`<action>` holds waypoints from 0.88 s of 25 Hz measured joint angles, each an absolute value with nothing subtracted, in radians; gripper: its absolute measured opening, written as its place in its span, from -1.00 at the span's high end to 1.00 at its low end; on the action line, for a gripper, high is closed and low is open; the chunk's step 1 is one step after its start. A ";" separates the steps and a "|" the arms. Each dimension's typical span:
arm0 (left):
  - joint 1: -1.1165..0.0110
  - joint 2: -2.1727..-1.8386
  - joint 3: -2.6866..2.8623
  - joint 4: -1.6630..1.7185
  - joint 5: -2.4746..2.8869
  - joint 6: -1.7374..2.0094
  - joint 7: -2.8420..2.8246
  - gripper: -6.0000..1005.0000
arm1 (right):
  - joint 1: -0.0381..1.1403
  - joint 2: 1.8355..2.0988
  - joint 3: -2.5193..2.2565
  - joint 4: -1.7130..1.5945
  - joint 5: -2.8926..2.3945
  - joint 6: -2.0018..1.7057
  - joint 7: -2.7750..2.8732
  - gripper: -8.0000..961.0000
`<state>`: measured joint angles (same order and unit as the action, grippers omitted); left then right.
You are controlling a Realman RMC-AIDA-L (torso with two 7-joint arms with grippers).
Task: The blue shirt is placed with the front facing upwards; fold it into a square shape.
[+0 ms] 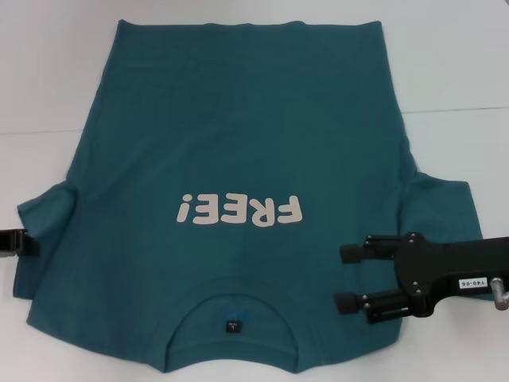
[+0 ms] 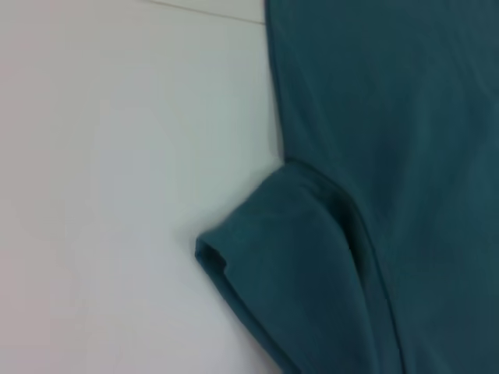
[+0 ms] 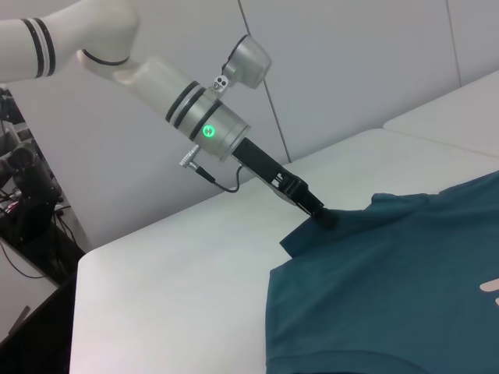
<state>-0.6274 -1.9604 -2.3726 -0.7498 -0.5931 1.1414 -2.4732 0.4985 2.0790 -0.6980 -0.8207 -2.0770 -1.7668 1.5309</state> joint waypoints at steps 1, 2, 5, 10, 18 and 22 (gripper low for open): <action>-0.626 -1.961 -2.373 -0.755 -0.593 1.146 -2.473 0.56 | 0.498 2.079 -0.698 -0.821 -2.077 -1.767 1.531 -0.91; -0.625 -1.962 -2.373 -0.760 -0.593 1.151 -2.473 0.60 | 0.498 2.080 -0.698 -0.821 -2.077 -1.767 1.531 -0.91; -0.624 -1.964 -2.373 -0.782 -0.595 1.169 -2.477 0.73 | 0.497 2.081 -0.698 -0.821 -2.077 -1.767 1.531 -0.91; -0.621 -1.975 -2.373 -0.836 -0.597 1.217 -2.482 0.93 | 0.491 2.082 -0.697 -0.825 -2.077 -1.769 1.531 -0.91; -0.623 -1.972 -2.373 -0.877 -0.589 1.247 -2.499 0.90 | 0.488 2.083 -0.696 -0.829 -2.077 -1.771 1.531 -0.91; -0.614 -1.969 -2.373 -0.920 -0.558 1.260 -2.520 0.89 | 0.487 2.083 -0.696 -0.830 -2.077 -1.772 1.531 -0.91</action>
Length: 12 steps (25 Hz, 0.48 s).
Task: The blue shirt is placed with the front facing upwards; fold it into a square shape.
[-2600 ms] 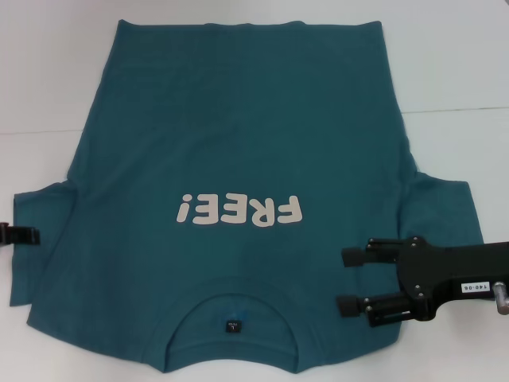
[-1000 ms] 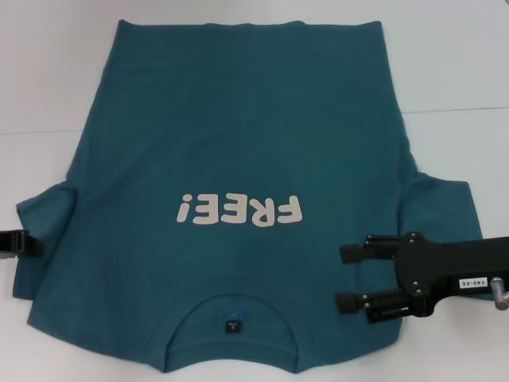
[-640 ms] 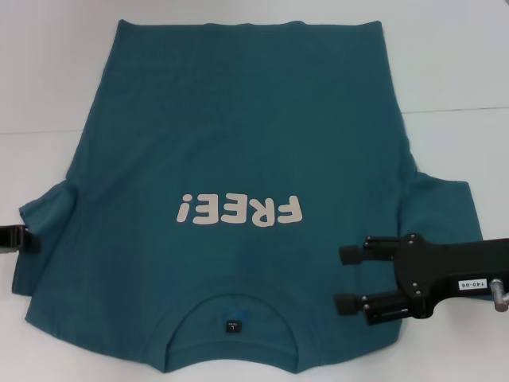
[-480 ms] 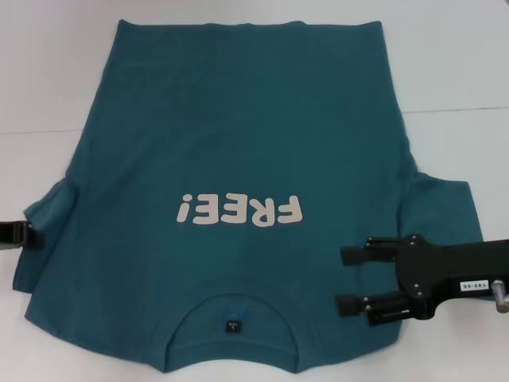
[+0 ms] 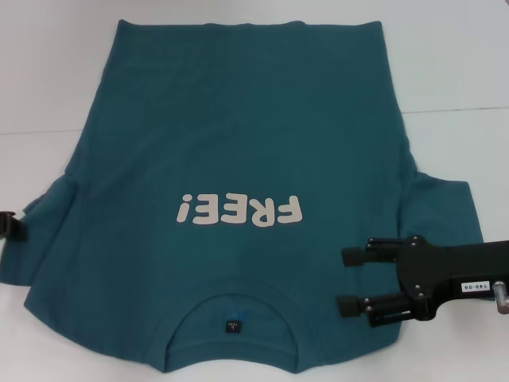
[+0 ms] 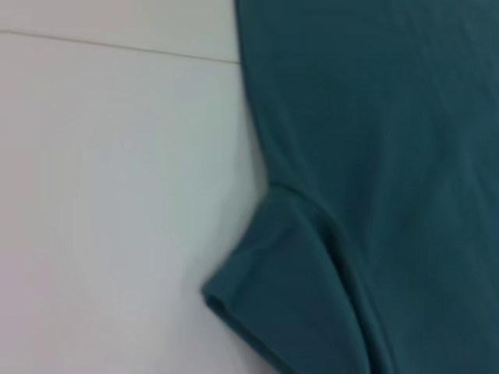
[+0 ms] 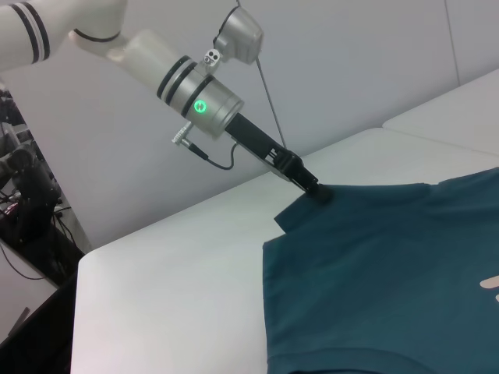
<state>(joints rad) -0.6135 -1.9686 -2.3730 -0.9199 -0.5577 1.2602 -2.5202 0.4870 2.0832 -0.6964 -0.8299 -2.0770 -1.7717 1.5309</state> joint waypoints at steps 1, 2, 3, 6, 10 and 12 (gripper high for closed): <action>-0.611 -1.969 -2.373 -0.936 -0.547 1.266 -2.526 0.89 | 0.487 2.083 -0.696 -0.830 -2.077 -1.772 1.531 -0.91; -0.610 -1.970 -2.373 -0.945 -0.540 1.270 -2.530 0.88 | 0.487 2.083 -0.697 -0.830 -2.077 -1.772 1.531 -0.91; -0.609 -1.971 -2.373 -0.955 -0.532 1.274 -2.534 0.88 | 0.487 2.083 -0.697 -0.830 -2.077 -1.772 1.531 -0.91; -0.609 -1.969 -2.375 -0.966 -0.516 1.281 -2.538 0.87 | 0.487 2.083 -0.698 -0.830 -2.077 -1.772 1.531 -0.91; -0.611 -1.968 -2.374 -0.978 -0.498 1.281 -2.538 0.86 | 0.487 2.083 -0.698 -0.830 -2.077 -1.772 1.531 -0.91; -0.614 -1.968 -2.374 -0.988 -0.480 1.282 -2.539 0.85 | 0.487 2.083 -0.698 -0.830 -2.077 -1.773 1.531 -0.91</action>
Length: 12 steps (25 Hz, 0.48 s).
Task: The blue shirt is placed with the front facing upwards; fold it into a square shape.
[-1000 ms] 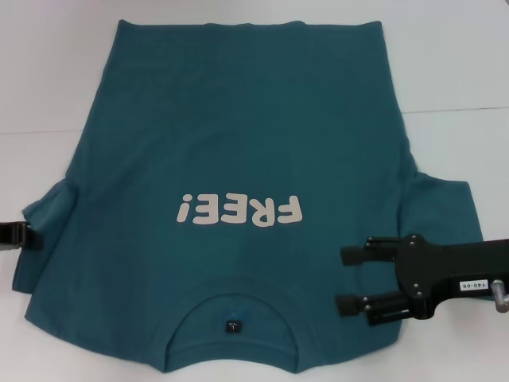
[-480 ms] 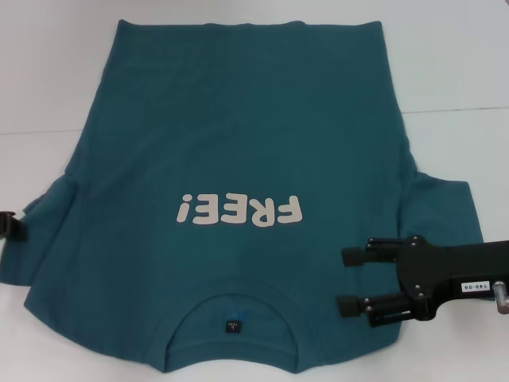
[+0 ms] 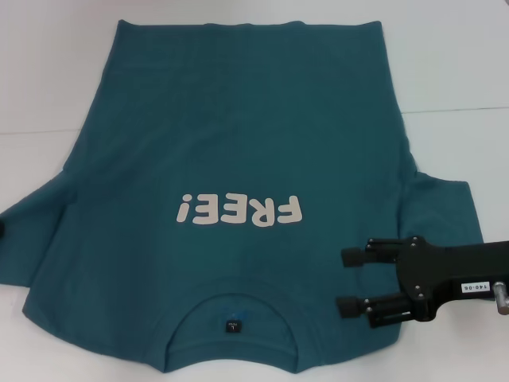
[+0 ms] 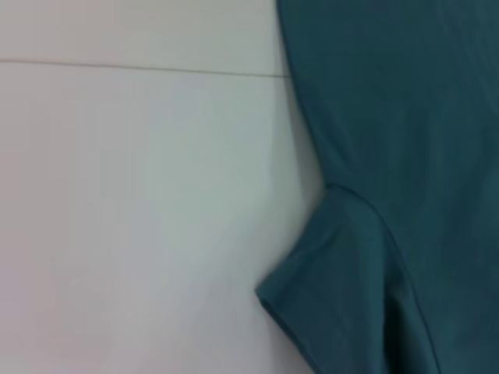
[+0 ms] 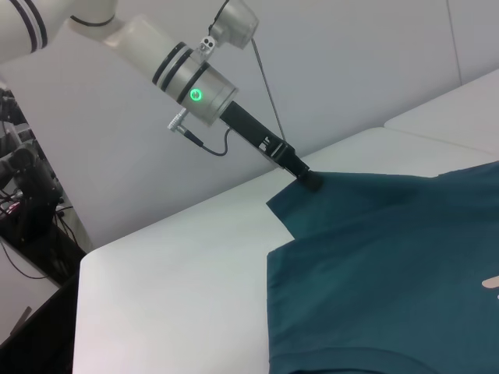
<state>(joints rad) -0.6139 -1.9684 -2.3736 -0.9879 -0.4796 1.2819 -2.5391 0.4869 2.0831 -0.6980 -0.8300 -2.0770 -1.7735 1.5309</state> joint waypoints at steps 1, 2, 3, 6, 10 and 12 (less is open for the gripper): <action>-0.615 -1.969 -2.373 -0.994 -0.472 1.283 -2.541 0.85 | 0.487 2.083 -0.698 -0.830 -2.077 -1.774 1.531 -0.91; -0.615 -1.970 -2.373 -1.002 -0.464 1.283 -2.545 0.85 | 0.487 2.083 -0.698 -0.830 -2.077 -1.774 1.531 -0.91; -0.615 -1.971 -2.371 -1.006 -0.460 1.284 -2.547 0.84 | 0.487 2.083 -0.698 -0.830 -2.077 -1.775 1.531 -0.91; -0.616 -1.972 -2.368 -1.019 -0.455 1.284 -2.549 0.83 | 0.486 2.083 -0.698 -0.830 -2.077 -1.776 1.531 -0.91; -0.616 -1.979 -2.362 -1.047 -0.438 1.291 -2.549 0.82 | 0.486 2.082 -0.697 -0.830 -2.077 -1.776 1.531 -0.91; -0.622 -1.982 -2.360 -1.062 -0.421 1.299 -2.549 0.81 | 0.486 2.082 -0.696 -0.830 -2.077 -1.776 1.531 -0.91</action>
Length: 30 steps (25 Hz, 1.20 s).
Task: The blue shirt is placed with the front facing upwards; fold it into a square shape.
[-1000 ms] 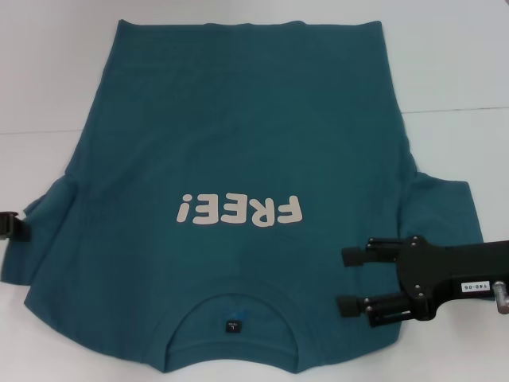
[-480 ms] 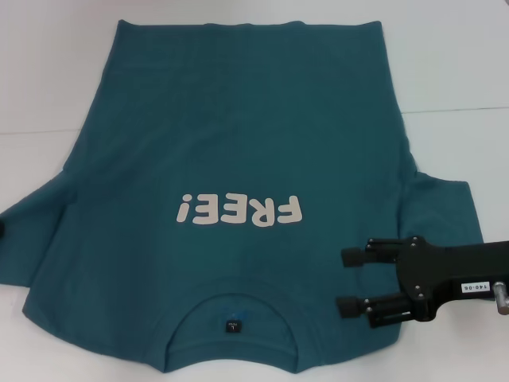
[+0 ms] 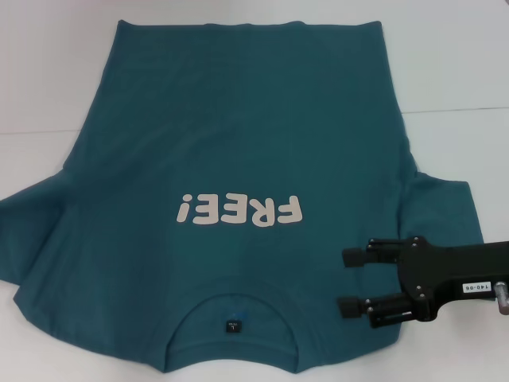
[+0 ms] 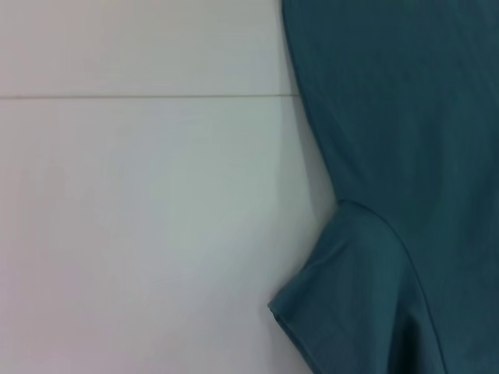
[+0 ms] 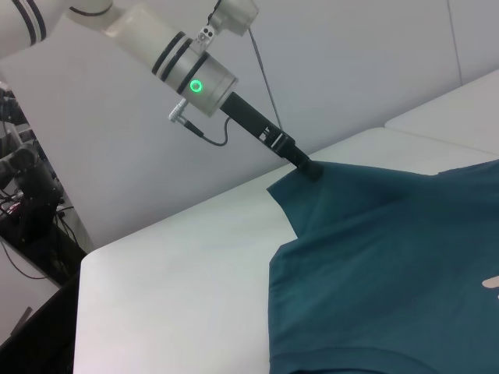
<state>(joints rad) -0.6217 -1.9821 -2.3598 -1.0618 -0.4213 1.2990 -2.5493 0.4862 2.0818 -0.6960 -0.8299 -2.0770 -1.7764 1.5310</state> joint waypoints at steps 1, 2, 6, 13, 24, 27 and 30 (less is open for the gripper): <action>-0.625 -1.983 -2.359 -1.068 -0.414 1.303 -2.549 0.81 | 0.486 2.082 -0.696 -0.830 -2.077 -1.776 1.531 -0.91; -0.628 -1.984 -2.359 -1.074 -0.409 1.310 -2.549 0.81 | 0.486 2.082 -0.695 -0.830 -2.077 -1.776 1.531 -0.91; -0.636 -1.988 -2.352 -1.114 -0.403 1.343 -2.553 0.80 | 0.486 2.080 -0.693 -0.830 -2.077 -1.776 1.531 -0.91; -0.649 -2.017 -2.332 -1.205 -0.400 1.433 -2.586 0.77 | 0.486 2.079 -0.691 -0.830 -2.077 -1.775 1.531 -0.91; -0.693 -2.032 -2.279 -1.270 -0.241 1.478 -2.641 0.74 | 0.481 2.075 -0.693 -0.830 -2.077 -1.774 1.531 -0.91; -0.695 -2.031 -2.279 -1.278 -0.237 1.490 -2.642 0.73 | 0.478 2.075 -0.694 -0.830 -2.077 -1.775 1.531 -0.91; -0.703 -2.031 -2.280 -1.293 -0.236 1.518 -2.643 0.72 | 0.476 2.075 -0.694 -0.830 -2.077 -1.779 1.531 -0.91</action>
